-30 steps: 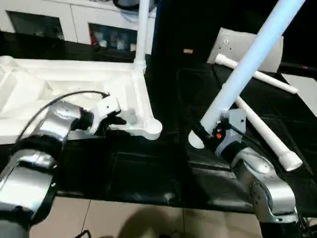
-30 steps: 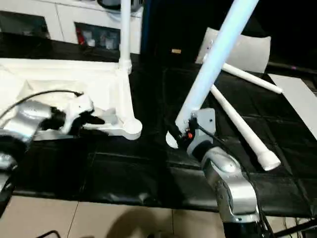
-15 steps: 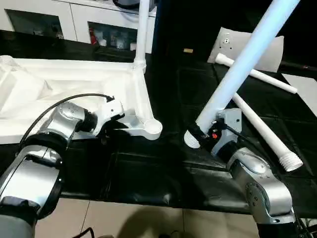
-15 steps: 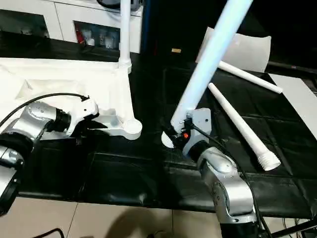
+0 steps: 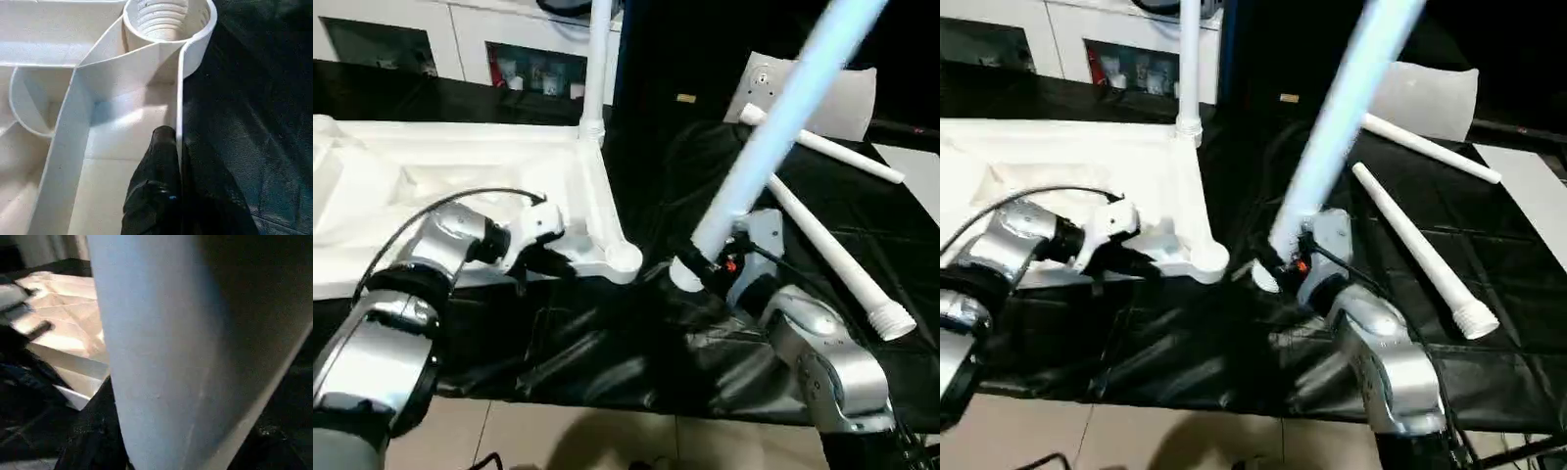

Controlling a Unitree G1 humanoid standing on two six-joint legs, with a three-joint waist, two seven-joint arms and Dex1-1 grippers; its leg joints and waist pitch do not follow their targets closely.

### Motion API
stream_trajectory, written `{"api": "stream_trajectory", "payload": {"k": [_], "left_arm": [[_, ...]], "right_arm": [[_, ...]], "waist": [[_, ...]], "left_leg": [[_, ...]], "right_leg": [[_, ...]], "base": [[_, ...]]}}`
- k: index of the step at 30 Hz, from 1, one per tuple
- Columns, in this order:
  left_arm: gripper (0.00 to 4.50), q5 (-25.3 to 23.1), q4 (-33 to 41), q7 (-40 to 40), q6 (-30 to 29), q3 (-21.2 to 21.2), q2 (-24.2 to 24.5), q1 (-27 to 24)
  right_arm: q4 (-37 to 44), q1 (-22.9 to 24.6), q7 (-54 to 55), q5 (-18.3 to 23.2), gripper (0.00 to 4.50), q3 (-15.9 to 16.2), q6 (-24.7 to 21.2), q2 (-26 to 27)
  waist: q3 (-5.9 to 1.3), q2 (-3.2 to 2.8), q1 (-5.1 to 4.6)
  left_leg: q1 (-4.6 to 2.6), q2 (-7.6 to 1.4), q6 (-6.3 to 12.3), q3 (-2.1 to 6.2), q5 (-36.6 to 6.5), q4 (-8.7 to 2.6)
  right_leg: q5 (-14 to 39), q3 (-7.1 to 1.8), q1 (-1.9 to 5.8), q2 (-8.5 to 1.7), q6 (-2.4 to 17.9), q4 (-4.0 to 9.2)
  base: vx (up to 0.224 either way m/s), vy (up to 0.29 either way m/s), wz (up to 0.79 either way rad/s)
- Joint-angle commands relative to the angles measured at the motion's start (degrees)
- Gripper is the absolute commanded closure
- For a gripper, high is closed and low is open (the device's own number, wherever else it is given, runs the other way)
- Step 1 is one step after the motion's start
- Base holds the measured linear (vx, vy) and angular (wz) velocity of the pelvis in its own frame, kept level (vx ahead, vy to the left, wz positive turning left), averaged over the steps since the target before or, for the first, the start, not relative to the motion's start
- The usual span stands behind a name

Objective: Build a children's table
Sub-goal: Insert table leg to table base

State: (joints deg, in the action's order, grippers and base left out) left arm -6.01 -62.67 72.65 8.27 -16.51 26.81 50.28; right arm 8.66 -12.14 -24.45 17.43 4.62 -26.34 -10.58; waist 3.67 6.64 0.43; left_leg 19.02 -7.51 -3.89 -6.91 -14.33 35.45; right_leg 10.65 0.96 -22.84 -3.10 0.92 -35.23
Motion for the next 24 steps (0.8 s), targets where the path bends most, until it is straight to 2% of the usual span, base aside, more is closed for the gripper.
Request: {"api": "stream_trajectory", "payload": {"k": [1,2,3,5,6,7,9,10,11,13,14,15,16,20,22,24], "left_arm": [[4.50,1.7,0.6,-2.0,-0.5,0.9,-2.5,-3.3],[4.50,2.0,1.9,-2.6,-1.4,1.3,-2.6,-4.0],[4.50,2.2,3.2,-3.0,-2.2,1.6,-2.7,-4.6],[4.50,3.2,8.2,-2.3,-4.2,2.2,-3.1,-6.6],[4.50,4.0,12.9,-1.8,-5.8,2.4,-3.1,-8.5],[4.50,4.0,13.3,-1.8,-5.9,2.4,-3.1,-8.7],[4.50,4.5,20.2,-2.1,-6.6,2.1,-2.7,-11.9],[4.50,4.7,23.9,-3.4,-7.2,2.1,-2.4,-13.8],[4.50,4.6,25.4,-4.1,-7.4,2.1,-2.4,-14.5],[4.50,4.7,28.7,-4.0,-9.3,1.6,-2.3,-15.7],[4.50,4.8,29.6,-3.6,-9.6,1.4,-2.2,-16.0],[4.50,4.7,32.1,-2.9,-10.8,1.1,-1.9,-17.0],[4.50,4.5,33.8,-2.7,-12.0,0.9,-1.9,-17.7],[4.50,3.8,40.2,-4.3,-16.4,1.4,-2.2,-20.0],[4.50,5.2,43.8,-5.7,-18.1,2.3,-3.2,-21.7],[4.50,4.0,44.0,-7.2,-17.1,2.1,-3.0,-22.7]], "right_arm": [[-0.2,-1.4,-1.7,0.4,2.58,0.5,-0.6,-1.0],[-0.6,-1.9,-2.2,0.3,2.58,0.9,-0.6,-1.1],[-0.9,-2.2,-2.6,0.2,2.58,1.2,-0.6,-1.2],[-2.2,-3.1,-3.6,-0.3,2.58,1.8,0.4,-1.3],[-3.5,-3.9,-4.5,-0.7,2.58,2.2,1.6,-1.2],[-3.6,-4.0,-4.6,-0.7,2.58,2.3,1.7,-1.2],[-5.9,-5.0,-6.0,-1.6,2.58,3.3,3.8,-1.2],[-7.5,-5.3,-7.2,-2.0,2.58,4.0,6.0,-0.9],[-8.5,-5.5,-7.8,-2.5,2.58,4.6,7.4,-1.0],[-10.7,-6.4,-8.7,-3.3,2.58,5.3,8.9,-1.1],[-11.2,-6.6,-8.9,-3.4,2.58,5.4,9.1,-1.1],[-12.4,-7.1,-9.3,-3.5,2.58,5.5,9.7,-1.0],[-14.2,-7.7,-9.4,-3.5,2.58,5.1,10.3,-0.7],[-17.0,-8.4,-8.7,-2.4,2.58,3.5,10.9,1.1],[-17.4,-8.0,-9.0,-2.8,2.58,3.9,12.1,1.1],[-18.0,-7.8,-8.6,-2.7,2.58,3.6,13.1,1.5]], "waist": [[-3.17,-0.72,0.24],[-3.15,-0.80,0.19],[-3.10,-0.44,0.21],[-3.16,-0.71,0.20],[-3.17,-0.20,0.11],[-3.35,-0.52,0.14],[-3.23,-0.39,0.11],[-2.93,-0.38,0.15],[-2.75,-1.08,0.16],[-2.76,-1.41,0.18],[-2.65,-1.27,0.25],[-2.47,-1.54,0.26],[-2.36,-1.32,0.21],[-2.18,-1.47,0.14],[-2.17,-1.41,0.09],[-2.02,-1.43,0.02]], "left_leg": [[0.15,-5.17,2.58,0.47,-0.9,-4.82],[0.10,-5.17,2.29,0.48,-1.6,-4.87],[0.17,-5.18,2.26,0.48,-1.4,-4.89],[0.20,-5.24,2.08,0.50,-0.7,-4.94],[0.34,-5.18,2.32,0.44,0.0,-4.87],[0.23,-5.39,2.39,0.49,0.4,-4.79],[0.50,-5.16,3.67,0.20,2.1,-4.64],[0.46,-5.08,3.96,0.11,2.0,-4.71],[0.55,-4.99,4.29,0.13,1.4,-4.76],[0.40,-4.98,4.21,0.12,0.4,-4.80],[0.52,-4.95,4.34,0.07,0.2,-4.84],[0.56,-4.88,4.24,0.09,0.0,-4.91],[0.59,-4.98,4.10,0.11,-0.3,-5.00],[0.68,-4.95,4.33,0.12,-0.5,-4.99],[0.75,-4.93,4.96,0.12,1.2,-4.97],[0.75,-4.75,6.39,0.00,2.4,-4.91]], "right_leg": [[5.4,-2.74,3.57,-6.02,16.0,3.20],[6.8,-2.72,3.43,-5.87,15.4,3.33],[7.2,-2.72,3.35,-5.87,15.0,3.30],[6.7,-2.69,3.31,-5.91,14.7,3.19],[6.0,-2.66,3.35,-5.89,14.7,3.03],[5.2,-2.64,3.37,-6.20,15.2,2.75],[3.7,-2.65,3.21,-5.96,15.6,2.80],[3.7,-2.64,2.96,-5.83,15.6,2.90],[3.6,-2.66,2.93,-5.71,15.7,2.97],[4.1,-2.66,2.97,-5.62,15.9,3.01],[4.7,-2.72,3.06,-5.59,16.0,3.09],[5.2,-2.71,2.95,-5.50,15.8,3.17],[5.5,-2.70,2.95,-5.55,15.8,3.17],[6.8,-2.76,2.94,-5.61,15.9,3.23],[5.1,-2.68,2.99,-5.49,16.0,3.01],[4.3,-2.62,2.82,-5.37,16.1,3.13]], "base": [[0.000,0.000,0.00],[0.000,0.000,0.00],[0.000,0.000,0.00],[0.000,0.000,0.00],[0.000,0.000,0.00],[0.000,0.000,0.00],[0.000,0.000,0.00],[0.000,0.000,0.00],[0.000,0.000,0.00],[0.000,0.000,0.00],[0.000,0.000,0.00],[0.000,0.000,0.00],[0.000,0.000,0.00],[0.000,0.000,0.00],[0.000,0.000,0.00],[0.000,0.000,0.00]]}}
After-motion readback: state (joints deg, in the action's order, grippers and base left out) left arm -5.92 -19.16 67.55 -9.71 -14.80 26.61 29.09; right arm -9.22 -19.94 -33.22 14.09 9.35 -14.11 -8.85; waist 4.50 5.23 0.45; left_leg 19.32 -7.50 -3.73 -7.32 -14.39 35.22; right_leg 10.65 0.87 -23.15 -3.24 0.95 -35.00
